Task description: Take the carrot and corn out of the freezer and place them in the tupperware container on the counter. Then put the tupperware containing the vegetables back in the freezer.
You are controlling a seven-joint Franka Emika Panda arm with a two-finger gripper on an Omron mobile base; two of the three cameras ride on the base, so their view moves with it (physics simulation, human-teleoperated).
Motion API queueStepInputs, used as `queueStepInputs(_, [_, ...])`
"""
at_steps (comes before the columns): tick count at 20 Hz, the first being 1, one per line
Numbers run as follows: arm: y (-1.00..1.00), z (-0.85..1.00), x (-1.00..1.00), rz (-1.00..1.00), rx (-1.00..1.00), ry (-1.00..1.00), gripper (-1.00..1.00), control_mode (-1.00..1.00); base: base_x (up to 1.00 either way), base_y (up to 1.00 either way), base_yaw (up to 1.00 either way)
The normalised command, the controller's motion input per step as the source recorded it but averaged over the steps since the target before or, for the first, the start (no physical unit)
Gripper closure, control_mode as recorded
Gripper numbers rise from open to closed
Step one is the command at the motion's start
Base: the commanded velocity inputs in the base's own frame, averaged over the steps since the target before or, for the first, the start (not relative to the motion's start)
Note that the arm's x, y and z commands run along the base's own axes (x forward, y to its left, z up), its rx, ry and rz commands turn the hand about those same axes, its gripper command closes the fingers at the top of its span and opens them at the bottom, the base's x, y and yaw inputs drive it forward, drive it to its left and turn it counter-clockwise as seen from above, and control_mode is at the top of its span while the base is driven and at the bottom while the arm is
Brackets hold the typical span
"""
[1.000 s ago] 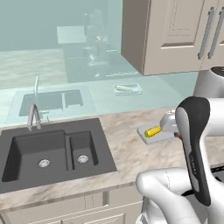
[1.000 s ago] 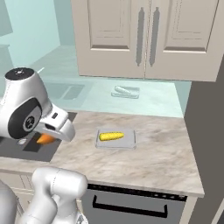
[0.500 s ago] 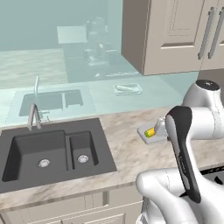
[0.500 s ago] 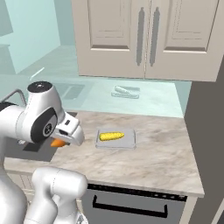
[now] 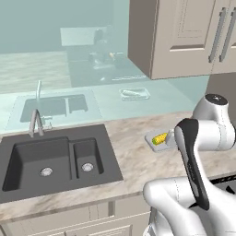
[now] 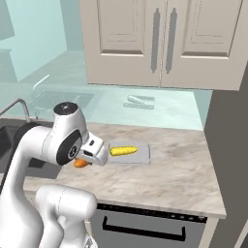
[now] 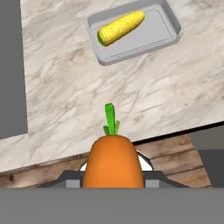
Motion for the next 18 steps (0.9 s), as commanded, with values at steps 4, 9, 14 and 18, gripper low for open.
queueStepInputs(4, [-0.17, -0.03, 0.28, 0.0, 0.0, 0.0, 1.0, -1.0, 0.0, 0.0, 0.0])
queueStepInputs(9, [-0.01, -0.03, 0.35, -0.13, 0.0, 0.0, 1.0, -1.0, 0.0, 0.0, 0.0])
queueStepInputs(14, [-0.02, -0.18, 0.3, -0.23, 0.0, 0.0, 1.0, -1.0, 0.0, 0.0, 0.0])
queueStepInputs(18, [-0.11, -0.17, 0.28, -0.24, 0.0, 0.0, 1.0, -1.0, 0.0, 0.0, 0.0])
